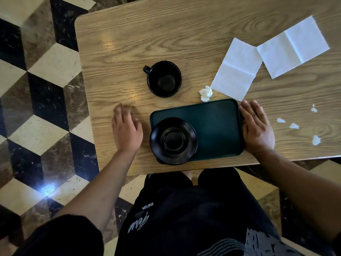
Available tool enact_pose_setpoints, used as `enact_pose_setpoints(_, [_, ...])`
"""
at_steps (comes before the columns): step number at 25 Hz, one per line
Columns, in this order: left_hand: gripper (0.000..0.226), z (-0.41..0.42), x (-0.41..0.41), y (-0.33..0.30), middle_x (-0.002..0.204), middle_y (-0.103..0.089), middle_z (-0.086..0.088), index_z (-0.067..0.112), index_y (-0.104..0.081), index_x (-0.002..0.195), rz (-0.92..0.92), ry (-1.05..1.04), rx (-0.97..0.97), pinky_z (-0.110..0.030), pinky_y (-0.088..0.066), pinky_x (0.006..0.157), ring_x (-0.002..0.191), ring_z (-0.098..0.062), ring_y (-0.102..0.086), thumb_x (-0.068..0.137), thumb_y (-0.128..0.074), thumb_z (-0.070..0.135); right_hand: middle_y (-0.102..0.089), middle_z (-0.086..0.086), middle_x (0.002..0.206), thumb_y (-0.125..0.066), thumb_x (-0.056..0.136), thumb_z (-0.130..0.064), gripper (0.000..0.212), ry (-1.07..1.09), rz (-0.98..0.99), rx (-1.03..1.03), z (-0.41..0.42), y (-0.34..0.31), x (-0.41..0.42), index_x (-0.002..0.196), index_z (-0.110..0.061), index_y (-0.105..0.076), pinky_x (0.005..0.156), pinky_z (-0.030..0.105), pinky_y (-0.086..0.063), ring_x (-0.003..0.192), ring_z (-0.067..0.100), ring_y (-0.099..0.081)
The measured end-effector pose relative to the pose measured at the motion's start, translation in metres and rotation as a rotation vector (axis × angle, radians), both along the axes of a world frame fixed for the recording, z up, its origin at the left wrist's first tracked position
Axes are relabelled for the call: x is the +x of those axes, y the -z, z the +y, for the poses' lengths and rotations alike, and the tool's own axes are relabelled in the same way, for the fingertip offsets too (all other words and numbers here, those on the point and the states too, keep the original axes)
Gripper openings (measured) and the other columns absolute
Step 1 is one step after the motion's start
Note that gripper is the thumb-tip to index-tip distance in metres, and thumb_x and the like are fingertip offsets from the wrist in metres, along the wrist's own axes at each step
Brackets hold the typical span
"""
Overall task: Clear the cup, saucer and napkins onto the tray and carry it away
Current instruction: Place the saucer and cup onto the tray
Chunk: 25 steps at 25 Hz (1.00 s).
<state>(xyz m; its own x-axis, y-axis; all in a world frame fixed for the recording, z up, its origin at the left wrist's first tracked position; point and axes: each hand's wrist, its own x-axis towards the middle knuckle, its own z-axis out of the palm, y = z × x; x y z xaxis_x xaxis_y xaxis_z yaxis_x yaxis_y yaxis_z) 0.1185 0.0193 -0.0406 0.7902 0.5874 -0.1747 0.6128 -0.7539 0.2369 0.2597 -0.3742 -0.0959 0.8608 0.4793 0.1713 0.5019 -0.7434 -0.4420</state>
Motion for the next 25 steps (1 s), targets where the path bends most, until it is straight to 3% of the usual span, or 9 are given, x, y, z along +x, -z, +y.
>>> enact_pose_setpoints(4, [0.052,0.012,0.021,0.025,0.167,-0.027,-0.017,0.014,-0.036,0.156,-0.01,0.163,0.067,-0.056,-0.017,0.125,0.155,-0.038,-0.019,0.107,-0.04,0.03,-0.055,0.011,0.151,-0.048,0.103,-0.003,0.04,-0.006,0.003,-0.013,0.001,-0.002,0.0,0.142,-0.004,-0.058,0.117,0.054,-0.039,0.148,0.033,-0.042])
enact_pose_setpoints(11, [0.062,0.014,0.021,0.049,0.168,-0.026,-0.015,0.018,-0.034,0.158,0.002,0.062,0.1,-0.057,-0.014,0.126,0.156,-0.036,-0.018,0.104,-0.031,0.049,-0.054,0.014,0.151,-0.041,0.107,-0.008,0.039,-0.015,0.027,-0.031,0.001,-0.001,0.0,0.142,-0.002,-0.057,0.115,0.057,-0.039,0.148,0.035,-0.041])
enact_pose_setpoints(15, [0.063,0.012,0.023,0.052,0.167,-0.024,-0.018,0.014,-0.032,0.158,-0.035,0.066,0.128,-0.054,-0.009,0.127,0.156,-0.039,-0.016,0.104,-0.034,0.046,-0.053,0.012,0.152,-0.041,0.103,-0.001,0.043,-0.008,0.036,-0.049,0.001,-0.002,-0.001,0.143,-0.003,-0.056,0.115,0.057,-0.039,0.148,0.034,-0.041])
enact_pose_setpoints(20, [0.06,0.007,0.028,0.061,0.16,-0.03,-0.032,-0.004,-0.038,0.151,-0.124,0.09,0.145,-0.054,-0.021,0.126,0.151,-0.047,-0.026,0.102,-0.041,0.031,-0.054,0.013,0.151,-0.041,0.103,-0.002,0.042,-0.005,0.019,-0.059,0.001,-0.002,0.0,0.142,-0.002,-0.057,0.114,0.058,-0.04,0.147,0.035,-0.042])
enact_pose_setpoints(25, [0.055,0.008,0.029,0.065,0.159,-0.037,-0.027,-0.008,-0.043,0.147,-0.203,0.144,0.179,-0.051,-0.024,0.124,0.149,-0.041,-0.033,0.104,-0.04,0.026,-0.054,0.012,0.151,-0.043,0.104,-0.003,0.041,0.014,0.025,-0.046,0.004,-0.005,0.001,0.142,-0.002,-0.058,0.115,0.057,-0.04,0.147,0.034,-0.042])
